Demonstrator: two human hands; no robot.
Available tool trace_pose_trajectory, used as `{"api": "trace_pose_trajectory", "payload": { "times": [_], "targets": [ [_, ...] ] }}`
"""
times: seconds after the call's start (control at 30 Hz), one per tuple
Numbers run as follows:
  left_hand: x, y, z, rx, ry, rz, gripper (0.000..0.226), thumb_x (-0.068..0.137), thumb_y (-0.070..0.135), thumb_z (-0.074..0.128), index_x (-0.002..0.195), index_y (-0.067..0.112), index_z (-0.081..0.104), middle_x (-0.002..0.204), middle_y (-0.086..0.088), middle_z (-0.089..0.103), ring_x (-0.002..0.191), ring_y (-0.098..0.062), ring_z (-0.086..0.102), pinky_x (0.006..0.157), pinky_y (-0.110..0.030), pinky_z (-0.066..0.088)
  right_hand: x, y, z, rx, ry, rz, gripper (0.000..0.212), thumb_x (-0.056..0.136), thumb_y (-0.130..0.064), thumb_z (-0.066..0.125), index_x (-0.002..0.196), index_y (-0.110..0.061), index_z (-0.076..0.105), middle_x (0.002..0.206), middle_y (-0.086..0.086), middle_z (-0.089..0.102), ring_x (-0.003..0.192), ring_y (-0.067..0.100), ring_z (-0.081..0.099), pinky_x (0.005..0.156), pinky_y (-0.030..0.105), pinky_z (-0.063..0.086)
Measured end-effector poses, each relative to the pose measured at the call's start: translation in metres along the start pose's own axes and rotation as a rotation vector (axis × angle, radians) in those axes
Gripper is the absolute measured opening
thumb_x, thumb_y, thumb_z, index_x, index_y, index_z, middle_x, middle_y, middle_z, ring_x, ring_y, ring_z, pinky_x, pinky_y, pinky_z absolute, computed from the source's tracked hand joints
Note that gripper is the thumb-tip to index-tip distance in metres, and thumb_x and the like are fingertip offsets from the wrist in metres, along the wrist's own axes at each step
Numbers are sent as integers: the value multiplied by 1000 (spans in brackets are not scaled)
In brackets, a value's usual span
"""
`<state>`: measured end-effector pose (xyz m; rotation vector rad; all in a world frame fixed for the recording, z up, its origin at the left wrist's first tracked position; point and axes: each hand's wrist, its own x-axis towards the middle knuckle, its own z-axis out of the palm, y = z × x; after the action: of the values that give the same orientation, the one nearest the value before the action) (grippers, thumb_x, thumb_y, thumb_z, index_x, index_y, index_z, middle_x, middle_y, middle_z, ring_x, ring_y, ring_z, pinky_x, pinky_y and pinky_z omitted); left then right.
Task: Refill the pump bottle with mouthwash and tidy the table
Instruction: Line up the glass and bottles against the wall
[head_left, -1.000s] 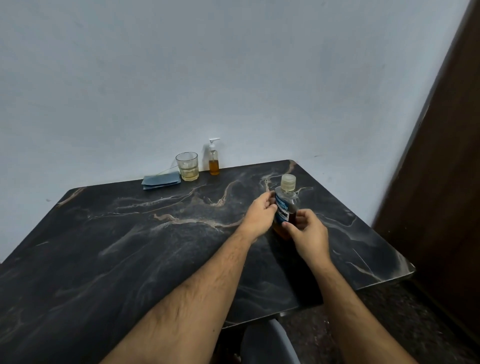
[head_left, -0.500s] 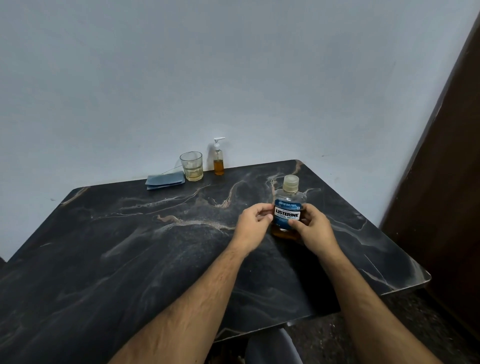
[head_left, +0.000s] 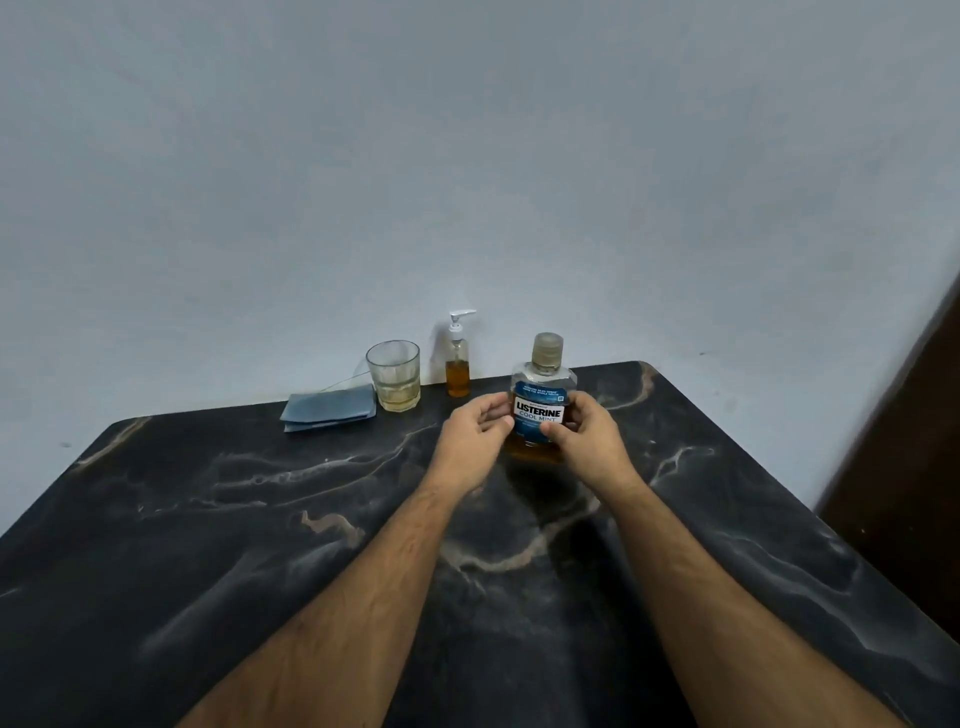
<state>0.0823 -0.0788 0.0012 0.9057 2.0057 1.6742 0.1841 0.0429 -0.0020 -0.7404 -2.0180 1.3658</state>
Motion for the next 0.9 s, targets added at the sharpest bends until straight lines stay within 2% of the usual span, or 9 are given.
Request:
{"api": "trace_pose_trajectory", "payload": {
  "times": [0.13, 0.3, 0.47, 0.63, 0.7, 0.8, 0.9],
  "targets": [
    [66, -19, 0, -36, 20, -23, 44, 97, 6, 56, 140, 15, 52, 135, -1, 61, 122, -9, 57, 107, -38, 47, 69, 11, 17, -13, -8, 25, 35, 91, -7, 66, 123, -14, 56, 122, 2, 66, 110, 16, 63, 102, 39, 50],
    [133, -38, 10, -97, -8, -33, 55, 94, -2, 50, 146, 16, 43, 144, 1, 53, 130, -9, 50, 112, -40, 41, 148, 28, 28, -28, -3, 14, 36, 92, -7, 64, 123, -19, 49, 120, 3, 64, 109, 17, 62, 100, 37, 50],
    [163, -57, 21, -134, 13, -17, 63, 90, -6, 50, 149, 12, 37, 150, -2, 46, 137, -11, 45, 117, -39, 35, 191, 43, 33, 8, -58, 17, 34, 93, -1, 59, 118, -18, 43, 119, 11, 66, 106, 22, 65, 96, 38, 53],
    [160, -61, 22, -59, -15, 24, 66, 87, -1, 53, 149, 19, 39, 149, 0, 49, 139, -10, 42, 117, -39, 34, 194, 43, 32, 4, -87, 30, 40, 94, 1, 57, 126, -18, 44, 122, 10, 66, 108, 21, 65, 86, 30, 54],
    [147, -57, 20, 10, -20, 44, 62, 90, 4, 55, 148, 20, 41, 150, 0, 48, 139, -11, 41, 117, -37, 34, 184, 42, 30, 41, -77, 48, 52, 92, 5, 58, 135, -17, 41, 132, 12, 61, 116, 22, 62, 94, 35, 53],
    [115, -51, 3, 154, 49, 105, 49, 93, 11, 59, 141, 22, 52, 142, 3, 55, 132, -9, 49, 111, -33, 41, 158, 33, 29, -25, 72, 72, 61, 91, -5, 63, 144, -20, 36, 144, 10, 52, 130, 24, 52, 108, 43, 44],
    [71, -52, -32, 293, 98, 135, 39, 93, 15, 61, 131, 24, 61, 132, 8, 61, 121, -5, 55, 105, -31, 47, 120, 16, 29, -143, 185, 47, 52, 94, -15, 63, 141, -21, 42, 138, 6, 57, 118, 19, 58, 102, 38, 49]
  ]
}}
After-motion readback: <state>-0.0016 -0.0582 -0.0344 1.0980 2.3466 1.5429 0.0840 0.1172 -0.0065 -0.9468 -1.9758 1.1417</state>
